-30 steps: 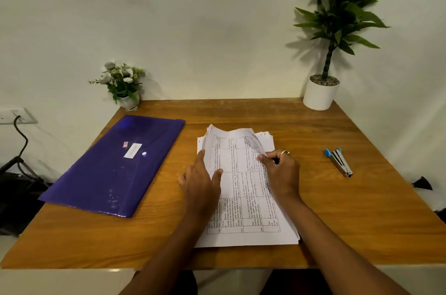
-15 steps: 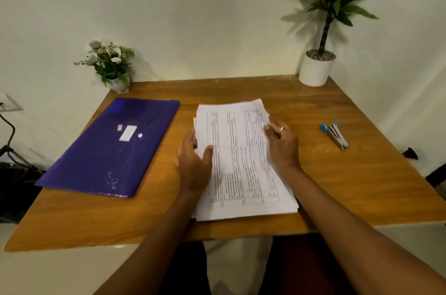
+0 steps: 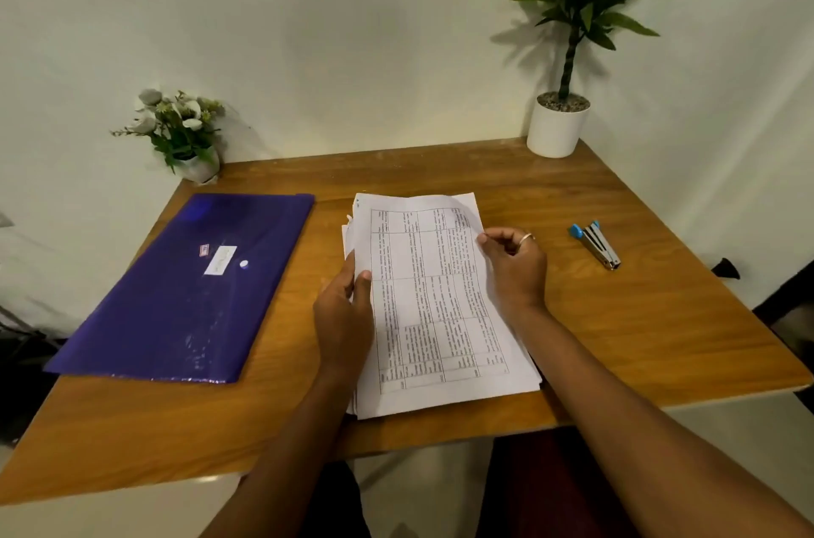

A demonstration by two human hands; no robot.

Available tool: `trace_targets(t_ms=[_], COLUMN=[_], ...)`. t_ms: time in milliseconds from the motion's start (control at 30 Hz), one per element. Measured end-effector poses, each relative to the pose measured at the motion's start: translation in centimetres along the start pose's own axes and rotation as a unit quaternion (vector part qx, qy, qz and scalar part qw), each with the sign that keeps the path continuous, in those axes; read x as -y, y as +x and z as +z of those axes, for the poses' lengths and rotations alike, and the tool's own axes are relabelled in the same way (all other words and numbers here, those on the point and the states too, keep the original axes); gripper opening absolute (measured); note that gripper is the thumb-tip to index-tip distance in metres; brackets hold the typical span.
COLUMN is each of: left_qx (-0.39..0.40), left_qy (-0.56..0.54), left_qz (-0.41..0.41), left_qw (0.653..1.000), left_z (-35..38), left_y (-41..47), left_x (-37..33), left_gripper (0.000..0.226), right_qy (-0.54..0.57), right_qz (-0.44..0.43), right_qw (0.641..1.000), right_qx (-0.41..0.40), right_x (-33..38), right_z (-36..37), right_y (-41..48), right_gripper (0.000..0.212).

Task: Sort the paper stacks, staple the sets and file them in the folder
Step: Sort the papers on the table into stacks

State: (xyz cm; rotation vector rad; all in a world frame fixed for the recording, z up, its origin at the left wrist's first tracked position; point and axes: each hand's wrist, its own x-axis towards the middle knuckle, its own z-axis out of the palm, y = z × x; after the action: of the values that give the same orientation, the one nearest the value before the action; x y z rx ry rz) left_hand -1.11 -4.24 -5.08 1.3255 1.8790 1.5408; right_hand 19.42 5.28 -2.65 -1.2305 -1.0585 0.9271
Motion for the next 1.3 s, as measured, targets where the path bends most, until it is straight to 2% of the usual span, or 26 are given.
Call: trace_targets(t_ms=[233,367,533,667,800,933,1033,1167,1300], left_qx=[0.002,-0.002,-0.017,-0.004,-0.008,-0.014,-0.01,-0.007,-0.011], left_qy=[-0.012,-0.032,-0.013,-0.016,-0.006,0.006,0.006,0.087,0.136], left_qz=[-0.013,-0.018,-0.006,-0.02,-0.024,-0.02,-0.03,-0.036,0.008], left_qw=[1.0,0.999,1.0,1.0,1.0,1.0,0.999,0.995,0.991], left_z=[-0.1,-0.2,-0.3,-0.4,-0.4,-0.3,-0.4,-0.5,-1.9], left_y=[-0.3,-0.4,-0.5,-0.4,-0.3,-0.3,-0.4,-0.4,-0.5], left_x=[-1.0,-1.4,-1.5,-1.0,-1.3,-0.9,-1.1,-2.4,-4.2], left_gripper=[0.048,0.026,0.014,0.025,0.028,0.026,0.037,0.048,0.037], right_qy=[0.058,0.084,0.051,-0.008,-0.007,-0.001,-0.009,-0.014,0.017], right_qz=[0.032,0.054,0.09,0.083,0.083,0.082,0.081,0.093,0.102], right_qw=[0.998,0.994,0.985,0.969,0.968,0.969,0.968,0.968,0.972], right_qx=[0.008,0.037,0.14,0.233,0.239,0.235,0.236,0.231,0.212], right_x=[-0.1,0.1,0.5,1.2,1.1,1.0,1.2,2.3,4.1], right_z=[-0.5,-0.5,-1.7,-2.5,-2.7,-2.7,-2.7,-2.7,-2.8], right_y=[0.3,0.3,0.7,0.7,0.8,0.7,0.5,0.1,-0.7], right_gripper=[0.005,0.012,0.031,0.04,0.03,0.032,0.029,0.029,0.03])
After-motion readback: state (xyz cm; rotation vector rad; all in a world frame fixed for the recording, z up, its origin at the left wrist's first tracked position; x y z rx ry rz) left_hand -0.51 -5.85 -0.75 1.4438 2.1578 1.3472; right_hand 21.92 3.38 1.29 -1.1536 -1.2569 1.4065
